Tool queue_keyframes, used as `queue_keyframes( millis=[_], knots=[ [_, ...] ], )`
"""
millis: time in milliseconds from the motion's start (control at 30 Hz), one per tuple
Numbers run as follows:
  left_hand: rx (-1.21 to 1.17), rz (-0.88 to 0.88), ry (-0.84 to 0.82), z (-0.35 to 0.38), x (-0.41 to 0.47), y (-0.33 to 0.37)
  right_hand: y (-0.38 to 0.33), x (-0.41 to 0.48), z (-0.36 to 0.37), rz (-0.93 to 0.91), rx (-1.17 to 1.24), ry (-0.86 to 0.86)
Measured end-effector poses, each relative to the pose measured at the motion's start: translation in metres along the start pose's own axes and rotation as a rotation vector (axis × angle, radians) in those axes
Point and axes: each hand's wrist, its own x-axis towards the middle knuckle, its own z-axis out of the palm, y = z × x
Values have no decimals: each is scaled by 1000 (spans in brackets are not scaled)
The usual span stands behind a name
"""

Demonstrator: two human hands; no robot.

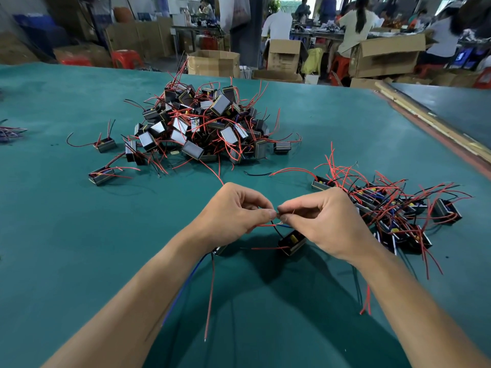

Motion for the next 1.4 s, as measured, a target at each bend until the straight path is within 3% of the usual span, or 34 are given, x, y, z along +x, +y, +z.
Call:
queue_keyframes(
  millis=[533,767,1000,1167,1400],
  knots=[
    [62,52,-14,1,0,-2,2,2,-4,-3,-134,-133],
    [-1,-6,134,-2,3,-1,4,3,-7,-5,-32,-83],
    [217,40,205,-9,1,-3,5,1,-6,4,-146,-297],
    [336,44,262,-5,4,-6,3,-3,4,17,-243,-304],
    [263,116,327,-10,5,-6,0,-4,7,-8,-363,-255]
  ],
)
